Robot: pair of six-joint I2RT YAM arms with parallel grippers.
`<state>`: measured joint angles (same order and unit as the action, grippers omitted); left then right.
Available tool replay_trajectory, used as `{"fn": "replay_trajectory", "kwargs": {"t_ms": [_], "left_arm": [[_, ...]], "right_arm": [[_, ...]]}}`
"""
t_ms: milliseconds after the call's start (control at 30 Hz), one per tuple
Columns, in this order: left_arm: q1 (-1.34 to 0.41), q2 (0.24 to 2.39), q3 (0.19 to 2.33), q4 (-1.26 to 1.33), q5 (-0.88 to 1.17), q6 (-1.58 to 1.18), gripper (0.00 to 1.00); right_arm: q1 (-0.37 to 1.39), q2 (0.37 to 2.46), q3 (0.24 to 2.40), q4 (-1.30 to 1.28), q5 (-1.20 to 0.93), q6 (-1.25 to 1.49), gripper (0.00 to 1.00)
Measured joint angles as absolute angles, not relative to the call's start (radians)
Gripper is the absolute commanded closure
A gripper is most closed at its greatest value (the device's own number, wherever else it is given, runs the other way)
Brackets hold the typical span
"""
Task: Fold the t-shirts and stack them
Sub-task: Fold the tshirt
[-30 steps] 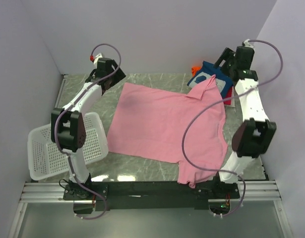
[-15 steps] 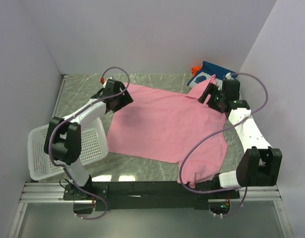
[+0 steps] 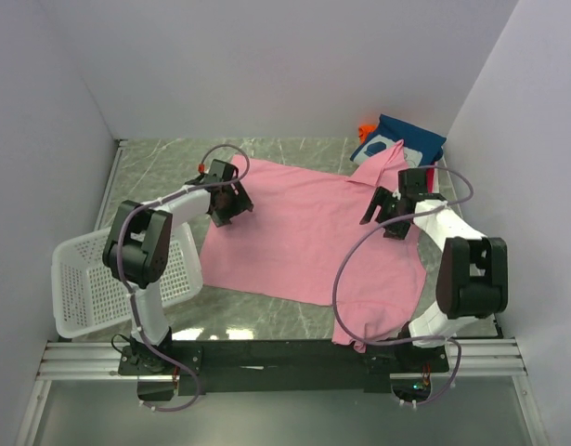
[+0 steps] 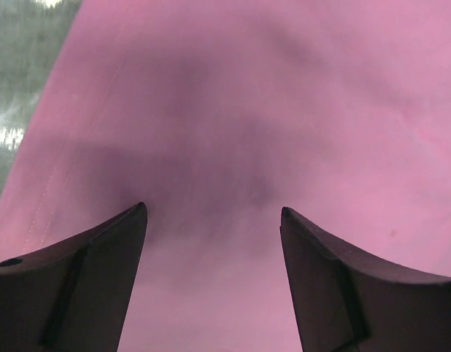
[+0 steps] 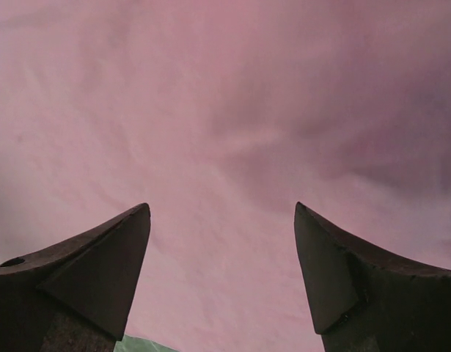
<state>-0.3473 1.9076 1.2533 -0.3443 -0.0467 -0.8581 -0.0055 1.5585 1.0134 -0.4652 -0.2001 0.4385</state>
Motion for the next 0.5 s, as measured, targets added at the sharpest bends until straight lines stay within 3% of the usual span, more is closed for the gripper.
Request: {"fn": "replay_trajectory", "kwargs": {"t_ms": [500], "left_arm": [[-0.319, 2.057, 1.462, -0.364, -0.021, -0.823, 0.21]], "right_arm": [[-0.011, 1.798, 1.134, -0.542, -0.187, 0.488, 0.15]]}}
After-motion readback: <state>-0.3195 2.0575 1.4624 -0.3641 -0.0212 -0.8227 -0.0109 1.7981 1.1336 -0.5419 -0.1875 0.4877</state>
